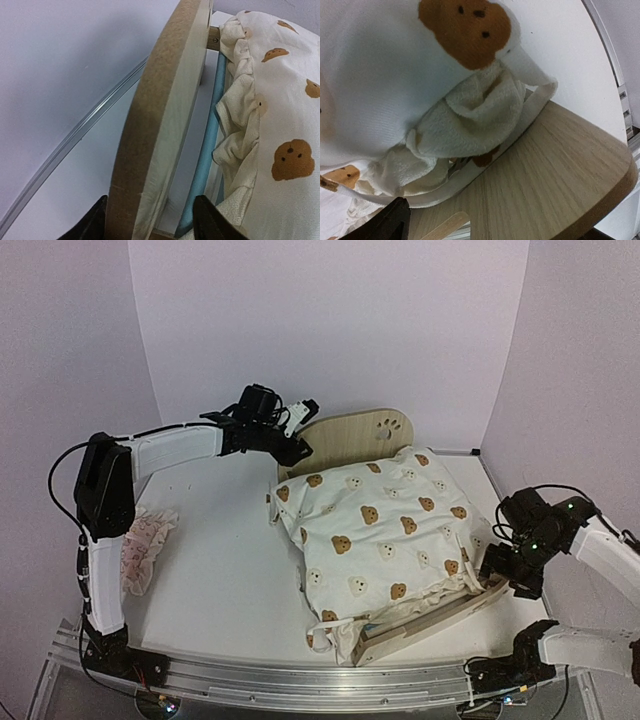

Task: Set up the pet bed

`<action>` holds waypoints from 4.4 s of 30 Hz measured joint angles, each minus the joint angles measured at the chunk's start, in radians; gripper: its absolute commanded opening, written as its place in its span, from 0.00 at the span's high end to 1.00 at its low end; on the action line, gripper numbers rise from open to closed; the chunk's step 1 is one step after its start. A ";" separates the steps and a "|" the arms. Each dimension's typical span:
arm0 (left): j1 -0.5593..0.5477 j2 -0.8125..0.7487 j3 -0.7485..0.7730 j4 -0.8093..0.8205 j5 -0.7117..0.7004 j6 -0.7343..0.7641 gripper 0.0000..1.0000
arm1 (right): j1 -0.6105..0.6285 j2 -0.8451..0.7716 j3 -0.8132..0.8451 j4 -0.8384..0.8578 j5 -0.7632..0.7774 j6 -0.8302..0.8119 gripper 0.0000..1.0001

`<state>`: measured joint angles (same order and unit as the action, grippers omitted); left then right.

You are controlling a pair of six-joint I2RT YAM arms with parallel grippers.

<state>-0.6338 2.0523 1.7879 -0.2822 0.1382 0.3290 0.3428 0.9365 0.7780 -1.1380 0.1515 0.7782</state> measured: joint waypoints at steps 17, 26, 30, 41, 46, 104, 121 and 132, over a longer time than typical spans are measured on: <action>0.012 -0.191 -0.280 0.104 -0.096 -0.076 0.85 | -0.031 0.344 0.199 0.077 0.215 -0.161 0.40; 0.016 -0.468 -0.579 0.075 -0.216 -0.293 0.86 | -0.054 0.682 0.479 0.198 0.194 -0.238 0.27; -0.011 -0.532 -0.640 0.061 -0.253 -0.405 0.87 | -0.047 0.864 0.648 0.291 0.086 -0.279 0.21; -0.222 -0.638 -0.748 0.038 -0.416 -0.730 0.73 | -0.045 1.228 1.088 0.345 -0.096 -0.353 0.02; -0.253 -0.659 -0.841 0.012 -0.373 -0.842 0.40 | -0.045 1.230 1.114 0.364 -0.126 -0.392 0.02; -0.277 -0.768 -0.790 -0.171 -0.380 -0.774 0.72 | 0.799 1.067 1.003 0.462 0.167 -0.395 0.27; -0.277 -0.774 -0.841 -0.135 -0.359 -0.770 0.65 | 0.798 1.150 1.025 0.459 0.319 -0.355 1.00; -0.277 -0.918 -0.851 -0.138 -0.295 -0.728 0.49 | 0.759 1.131 1.123 0.433 0.323 -0.477 1.00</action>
<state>-0.9110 1.1339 0.9371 -0.4200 -0.1570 -0.3992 1.1021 2.0673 1.9006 -0.7050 0.4748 0.3016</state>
